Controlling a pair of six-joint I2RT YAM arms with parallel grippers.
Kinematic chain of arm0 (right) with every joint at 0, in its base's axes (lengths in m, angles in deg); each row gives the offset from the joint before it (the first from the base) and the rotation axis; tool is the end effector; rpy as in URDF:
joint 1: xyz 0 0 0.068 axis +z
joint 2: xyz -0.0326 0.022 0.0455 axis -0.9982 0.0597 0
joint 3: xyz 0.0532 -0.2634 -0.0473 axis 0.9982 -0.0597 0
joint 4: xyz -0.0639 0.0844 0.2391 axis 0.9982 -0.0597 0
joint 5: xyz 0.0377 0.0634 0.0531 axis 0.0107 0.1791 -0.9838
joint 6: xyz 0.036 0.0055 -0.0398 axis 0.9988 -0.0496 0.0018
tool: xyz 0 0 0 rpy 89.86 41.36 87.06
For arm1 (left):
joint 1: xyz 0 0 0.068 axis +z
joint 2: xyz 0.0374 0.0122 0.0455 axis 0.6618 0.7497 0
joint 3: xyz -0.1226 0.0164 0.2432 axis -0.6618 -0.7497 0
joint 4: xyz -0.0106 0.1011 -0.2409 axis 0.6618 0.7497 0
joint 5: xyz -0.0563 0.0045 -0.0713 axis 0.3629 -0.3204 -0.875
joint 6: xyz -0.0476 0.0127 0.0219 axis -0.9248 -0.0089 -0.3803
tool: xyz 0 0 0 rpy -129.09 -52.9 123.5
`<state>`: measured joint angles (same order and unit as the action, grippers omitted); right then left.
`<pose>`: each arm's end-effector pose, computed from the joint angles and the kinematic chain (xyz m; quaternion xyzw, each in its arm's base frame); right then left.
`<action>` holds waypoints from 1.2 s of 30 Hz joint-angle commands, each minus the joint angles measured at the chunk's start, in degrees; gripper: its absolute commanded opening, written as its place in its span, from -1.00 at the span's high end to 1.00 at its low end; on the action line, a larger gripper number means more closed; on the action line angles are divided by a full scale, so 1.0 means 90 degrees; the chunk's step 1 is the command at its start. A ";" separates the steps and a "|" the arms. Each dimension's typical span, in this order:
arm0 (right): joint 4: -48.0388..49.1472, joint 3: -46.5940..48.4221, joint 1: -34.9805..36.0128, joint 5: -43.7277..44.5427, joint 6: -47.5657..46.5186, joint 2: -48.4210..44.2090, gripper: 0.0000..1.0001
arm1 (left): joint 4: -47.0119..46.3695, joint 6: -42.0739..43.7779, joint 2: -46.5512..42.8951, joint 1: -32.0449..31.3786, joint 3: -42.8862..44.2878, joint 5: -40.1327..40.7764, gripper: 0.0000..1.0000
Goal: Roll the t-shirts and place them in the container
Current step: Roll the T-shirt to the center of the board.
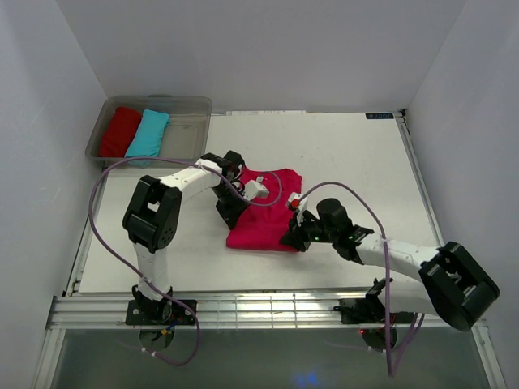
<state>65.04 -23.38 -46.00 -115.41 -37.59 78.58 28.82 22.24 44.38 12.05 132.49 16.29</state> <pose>0.1677 0.1642 0.1830 -0.3937 0.7390 0.3596 0.4118 0.2999 -0.1841 0.1694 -0.5114 -0.8379 0.1907 0.0078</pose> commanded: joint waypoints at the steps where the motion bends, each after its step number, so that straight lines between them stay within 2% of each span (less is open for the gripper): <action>1: 0.1184 0.0122 0.0052 0.0369 0.0722 0.0517 0.75 | -0.0103 -0.0118 -0.0226 0.0033 0.0196 0.0044 0.93; 2: 0.1184 0.0142 0.0042 0.0447 0.0770 0.0636 0.76 | -0.0113 -0.0128 -0.0236 0.0033 0.0206 0.0054 0.91; 9: 0.1125 0.0240 0.0013 0.0515 0.1414 0.1213 0.81 | -0.0035 -0.0284 -0.0567 0.0033 0.0567 0.0035 0.39; 15: 0.0979 0.0366 -0.0046 0.0691 0.1474 0.1184 0.80 | -0.0269 -0.0050 -0.1406 0.0033 0.1173 0.0678 0.21; 16: 0.0930 0.0406 -0.0046 0.0711 0.1435 0.1232 0.80 | -0.0395 -0.0011 -0.1533 0.0013 0.1154 0.0679 0.13; 17: 0.0833 0.0483 -0.0055 0.0721 0.1415 0.1262 0.80 | -0.0464 0.0067 -0.1680 -0.0025 0.0892 0.0660 0.06; 20: 0.0706 0.0533 -0.0075 0.0760 0.1386 0.1330 0.80 | -0.0679 0.0553 -0.2421 -0.0503 0.0014 0.0572 0.06; 21: 0.0676 0.0543 -0.0085 0.0779 0.1386 0.1330 0.80 | -0.0786 0.0681 -0.2878 -0.0698 -0.0763 0.0630 0.07; 25: 0.0617 0.0552 -0.0095 0.0750 0.1366 0.1321 0.80 | -0.2081 0.1433 -0.4003 -0.1820 -0.2769 0.1574 0.04; 27: 0.0539 0.0591 -0.0095 0.0760 0.1347 0.1321 0.79 | -0.2746 0.1987 -0.4336 -0.1978 -0.3578 0.1743 0.03; 31: 0.0344 0.0640 -0.0095 0.0789 0.1249 0.1311 0.79 | -0.3782 0.2323 -0.4971 -0.2018 -0.4284 0.1841 -0.07; 36: 0.0207 0.0679 -0.0095 0.0799 0.1045 0.1233 0.79 | -0.3961 0.2060 -0.4729 -0.2038 -0.4384 0.1754 -0.10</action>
<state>67.93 -19.41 -46.72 -108.97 -26.18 90.30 -0.43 40.17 2.02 -6.20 92.82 31.59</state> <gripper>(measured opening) 0.103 0.549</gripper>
